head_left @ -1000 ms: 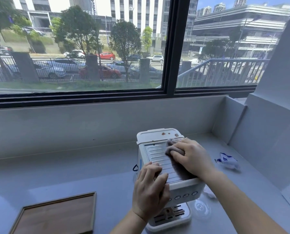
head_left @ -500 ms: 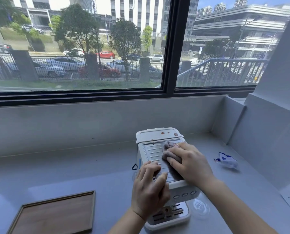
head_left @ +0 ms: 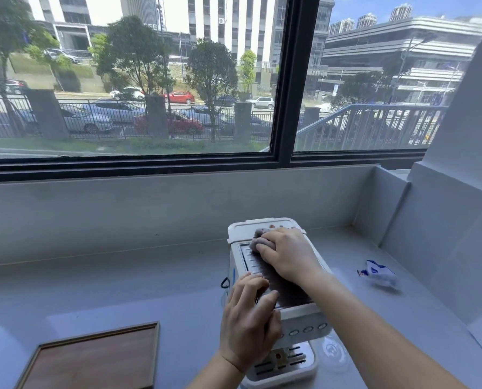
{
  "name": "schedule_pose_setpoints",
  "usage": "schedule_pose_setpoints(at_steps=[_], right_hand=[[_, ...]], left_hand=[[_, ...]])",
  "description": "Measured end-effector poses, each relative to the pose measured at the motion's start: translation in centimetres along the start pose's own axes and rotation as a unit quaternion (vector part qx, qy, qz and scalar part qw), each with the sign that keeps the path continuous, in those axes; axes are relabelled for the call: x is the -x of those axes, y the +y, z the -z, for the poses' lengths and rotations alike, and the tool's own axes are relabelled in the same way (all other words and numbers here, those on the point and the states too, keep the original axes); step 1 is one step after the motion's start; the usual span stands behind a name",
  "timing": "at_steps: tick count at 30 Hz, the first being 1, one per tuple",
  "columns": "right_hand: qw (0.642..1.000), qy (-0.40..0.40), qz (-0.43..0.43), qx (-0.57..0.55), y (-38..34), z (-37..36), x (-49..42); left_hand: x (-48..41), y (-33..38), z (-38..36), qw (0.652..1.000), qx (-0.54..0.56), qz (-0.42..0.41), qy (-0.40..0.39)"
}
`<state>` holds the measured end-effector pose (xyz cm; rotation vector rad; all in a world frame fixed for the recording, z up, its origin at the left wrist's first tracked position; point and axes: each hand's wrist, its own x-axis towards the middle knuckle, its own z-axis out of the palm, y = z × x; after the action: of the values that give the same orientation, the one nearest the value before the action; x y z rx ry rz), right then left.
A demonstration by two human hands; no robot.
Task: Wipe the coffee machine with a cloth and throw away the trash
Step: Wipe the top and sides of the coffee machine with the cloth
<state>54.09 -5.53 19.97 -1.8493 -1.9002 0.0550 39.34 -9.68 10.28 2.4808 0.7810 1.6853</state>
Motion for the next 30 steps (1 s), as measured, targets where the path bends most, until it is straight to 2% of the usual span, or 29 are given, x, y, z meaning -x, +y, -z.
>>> schedule_pose_setpoints(at_steps=[5,9,13,17,19,23,24,26,28,30], right_hand=[[0.997,-0.036,0.031,-0.06,-1.9,-0.8,-1.4],[0.991,-0.06,0.081,-0.089,0.6,0.4,0.9],[0.999,0.023,0.023,-0.042,1.6,0.8,1.9],[0.997,-0.041,0.05,-0.034,1.3,0.7,3.7],[0.999,-0.026,0.031,-0.032,2.9,1.5,5.2],[0.993,0.024,-0.109,0.023,4.2,2.8,5.2],[0.991,0.034,-0.12,0.05,3.4,2.4,5.2],[0.993,0.023,-0.089,0.077,1.4,1.3,5.3],[0.999,-0.036,-0.027,0.006,-0.3,0.6,5.5],[0.99,-0.093,0.013,-0.108,-1.0,1.3,5.5]], left_hand=[[0.4,-0.1,0.0,1.0,0.006,0.007,0.008],[0.5,0.1,0.1,1.0,0.009,0.017,0.009],[0.2,0.2,0.4,1.0,-0.008,0.025,-0.011],[0.5,-0.1,0.4,1.0,-0.005,0.014,-0.01],[0.6,-0.2,0.2,1.0,0.001,0.02,-0.007],[0.5,-0.1,0.1,0.999,0.01,0.033,-0.02],[0.5,0.0,0.2,0.999,0.017,0.031,-0.021],[0.3,0.2,0.6,0.998,0.044,0.036,-0.022],[0.0,0.5,1.1,0.995,0.083,0.054,-0.023],[-0.2,0.8,1.8,0.989,0.124,0.063,-0.04]])
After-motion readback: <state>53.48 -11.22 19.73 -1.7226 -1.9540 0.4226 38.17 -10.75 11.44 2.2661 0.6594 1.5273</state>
